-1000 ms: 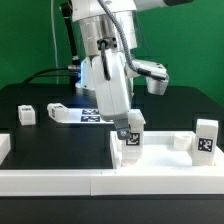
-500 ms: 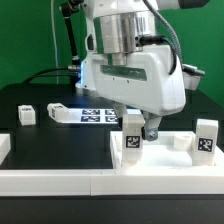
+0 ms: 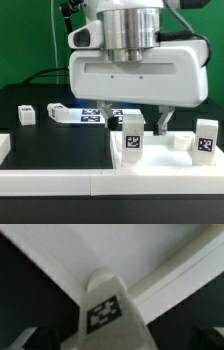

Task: Assemble square table

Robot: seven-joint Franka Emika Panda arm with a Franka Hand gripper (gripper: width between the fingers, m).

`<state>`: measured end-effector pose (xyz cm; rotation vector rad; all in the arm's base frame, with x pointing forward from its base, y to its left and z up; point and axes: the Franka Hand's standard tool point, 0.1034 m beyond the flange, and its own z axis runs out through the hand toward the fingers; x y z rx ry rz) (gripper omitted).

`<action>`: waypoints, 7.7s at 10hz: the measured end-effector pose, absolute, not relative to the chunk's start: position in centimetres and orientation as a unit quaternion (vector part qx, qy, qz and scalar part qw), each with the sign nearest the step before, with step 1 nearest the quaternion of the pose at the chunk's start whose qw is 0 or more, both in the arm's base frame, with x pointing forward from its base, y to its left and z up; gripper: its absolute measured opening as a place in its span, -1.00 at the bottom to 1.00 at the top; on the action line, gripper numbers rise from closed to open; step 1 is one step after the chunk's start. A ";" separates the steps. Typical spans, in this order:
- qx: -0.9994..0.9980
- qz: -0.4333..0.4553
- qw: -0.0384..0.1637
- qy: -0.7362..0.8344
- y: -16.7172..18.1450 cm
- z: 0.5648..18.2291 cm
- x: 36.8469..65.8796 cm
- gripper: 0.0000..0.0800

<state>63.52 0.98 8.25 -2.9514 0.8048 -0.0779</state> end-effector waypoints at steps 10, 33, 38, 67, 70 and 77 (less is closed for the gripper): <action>-0.894 -0.022 0.040 0.447 0.3 8.1 63.4 -0.24; -0.970 -0.062 0.022 0.235 0.7 7.7 63.4 -0.07; -0.852 -0.067 0.044 0.517 0.0 7.6 62.8 -0.27; -0.844 -0.036 0.035 0.533 0.7 6.9 62.0 -0.28; -0.702 -0.053 0.084 0.705 0.8 6.7 62.1 -0.28; -0.721 -0.047 0.091 0.685 0.9 6.7 62.1 0.22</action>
Offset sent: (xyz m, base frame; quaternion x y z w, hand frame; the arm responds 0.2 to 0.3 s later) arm 0.0000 0.0000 0.0000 0.0000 0.0000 0.0000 1.0000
